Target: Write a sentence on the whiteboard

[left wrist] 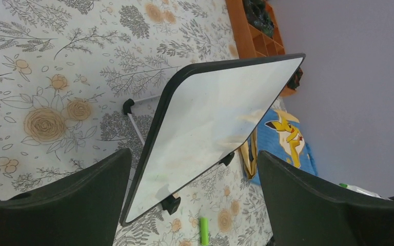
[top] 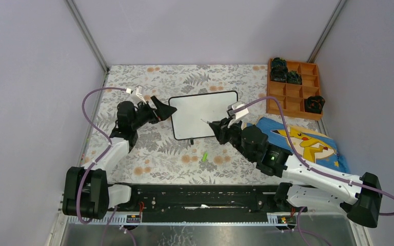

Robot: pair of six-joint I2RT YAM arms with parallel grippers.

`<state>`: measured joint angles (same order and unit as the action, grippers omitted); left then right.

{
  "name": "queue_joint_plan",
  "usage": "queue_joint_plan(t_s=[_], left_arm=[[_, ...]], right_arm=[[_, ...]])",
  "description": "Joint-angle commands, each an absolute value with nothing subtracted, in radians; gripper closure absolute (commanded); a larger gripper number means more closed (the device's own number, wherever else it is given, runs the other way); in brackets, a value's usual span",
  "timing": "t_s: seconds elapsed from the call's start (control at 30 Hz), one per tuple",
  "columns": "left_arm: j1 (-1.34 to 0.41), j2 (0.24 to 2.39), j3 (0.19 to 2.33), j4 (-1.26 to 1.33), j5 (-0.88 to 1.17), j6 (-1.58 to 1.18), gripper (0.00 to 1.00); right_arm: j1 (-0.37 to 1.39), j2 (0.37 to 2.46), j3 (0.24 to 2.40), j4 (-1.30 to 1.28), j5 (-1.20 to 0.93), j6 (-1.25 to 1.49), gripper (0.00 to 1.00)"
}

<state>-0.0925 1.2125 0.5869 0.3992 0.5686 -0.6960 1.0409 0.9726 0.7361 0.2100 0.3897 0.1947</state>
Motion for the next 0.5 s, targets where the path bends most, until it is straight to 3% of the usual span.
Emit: queue_joint_plan(t_s=[0.0, 0.27, 0.47], left_arm=[[-0.086, 1.22, 0.6, 0.393, 0.571, -0.639, 0.01], [-0.085, 1.133, 0.589, 0.331, 0.375, -0.659, 0.01], [-0.083, 1.164, 0.538, 0.455, 0.47, -0.597, 0.01]], right_arm=[[1.037, 0.991, 0.792, 0.287, 0.333, 0.174, 1.0], [1.037, 1.012, 0.8, 0.303, 0.352, 0.181, 1.0], [1.037, 1.047, 0.793, 0.347, 0.342, 0.195, 1.0]])
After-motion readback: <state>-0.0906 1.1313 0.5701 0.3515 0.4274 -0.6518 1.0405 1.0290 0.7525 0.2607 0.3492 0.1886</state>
